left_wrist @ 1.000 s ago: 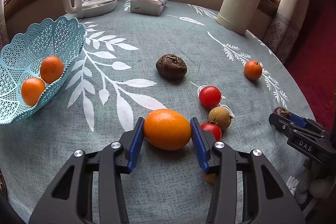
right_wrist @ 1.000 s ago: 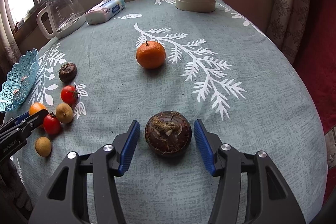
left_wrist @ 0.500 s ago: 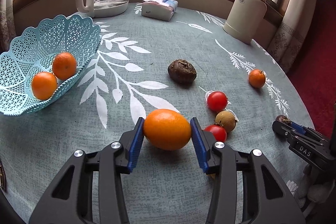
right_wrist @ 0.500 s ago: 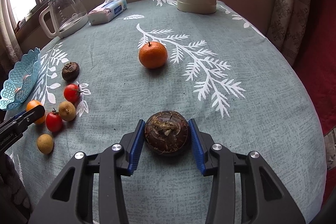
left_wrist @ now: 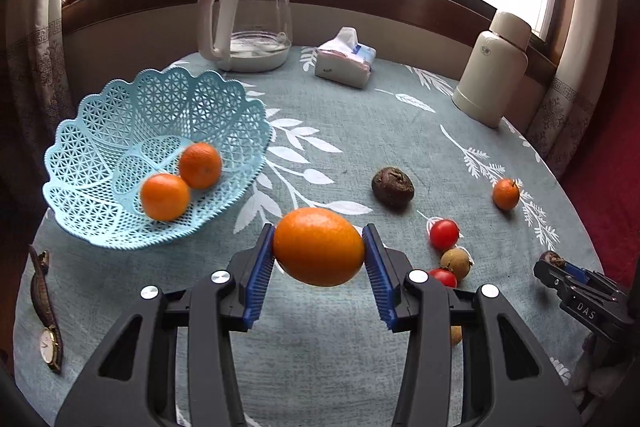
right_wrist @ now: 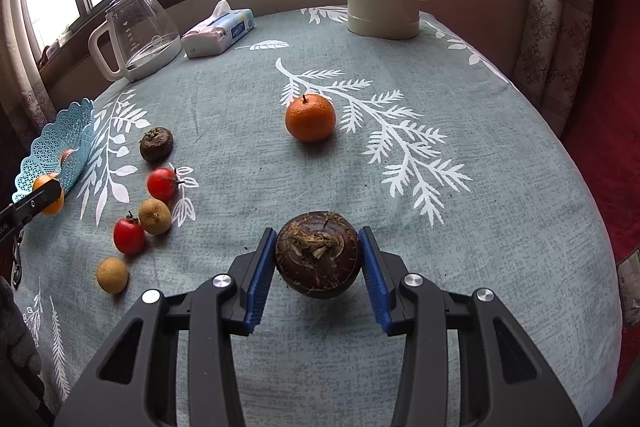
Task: Organize fruits
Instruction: 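Carry the oval orange into the basket and open the left tool while the right tool lifts the brown fruit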
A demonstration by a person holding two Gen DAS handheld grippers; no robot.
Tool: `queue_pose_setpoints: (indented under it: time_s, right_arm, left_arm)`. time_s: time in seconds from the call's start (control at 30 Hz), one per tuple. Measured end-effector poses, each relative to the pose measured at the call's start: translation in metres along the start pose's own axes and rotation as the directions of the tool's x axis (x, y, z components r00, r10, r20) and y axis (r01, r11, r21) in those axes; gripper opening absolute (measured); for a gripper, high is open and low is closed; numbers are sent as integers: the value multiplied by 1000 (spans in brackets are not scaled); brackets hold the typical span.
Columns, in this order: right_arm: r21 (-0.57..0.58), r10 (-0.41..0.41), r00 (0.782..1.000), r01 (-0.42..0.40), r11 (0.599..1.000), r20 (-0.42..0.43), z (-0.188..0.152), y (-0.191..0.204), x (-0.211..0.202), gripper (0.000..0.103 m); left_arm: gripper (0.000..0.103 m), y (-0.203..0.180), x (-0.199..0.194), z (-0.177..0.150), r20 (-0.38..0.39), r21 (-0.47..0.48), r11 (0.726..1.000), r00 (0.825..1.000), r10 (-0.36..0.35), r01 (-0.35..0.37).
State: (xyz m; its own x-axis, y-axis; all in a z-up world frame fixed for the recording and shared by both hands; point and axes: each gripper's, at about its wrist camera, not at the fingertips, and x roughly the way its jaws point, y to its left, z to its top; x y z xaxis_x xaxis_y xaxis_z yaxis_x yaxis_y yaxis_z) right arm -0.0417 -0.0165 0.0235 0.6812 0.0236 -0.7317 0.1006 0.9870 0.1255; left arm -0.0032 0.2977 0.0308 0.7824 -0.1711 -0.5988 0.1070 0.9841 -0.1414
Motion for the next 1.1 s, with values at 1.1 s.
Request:
queue_pose_setpoints:
  time_s: [1.1]
  right_arm:
    - [-15, 10, 1000, -10, 1000, 7, 2, 18, -7, 42]
  left_arm:
    - [46, 101, -15, 24, 95, -165, 966, 972, 215, -198]
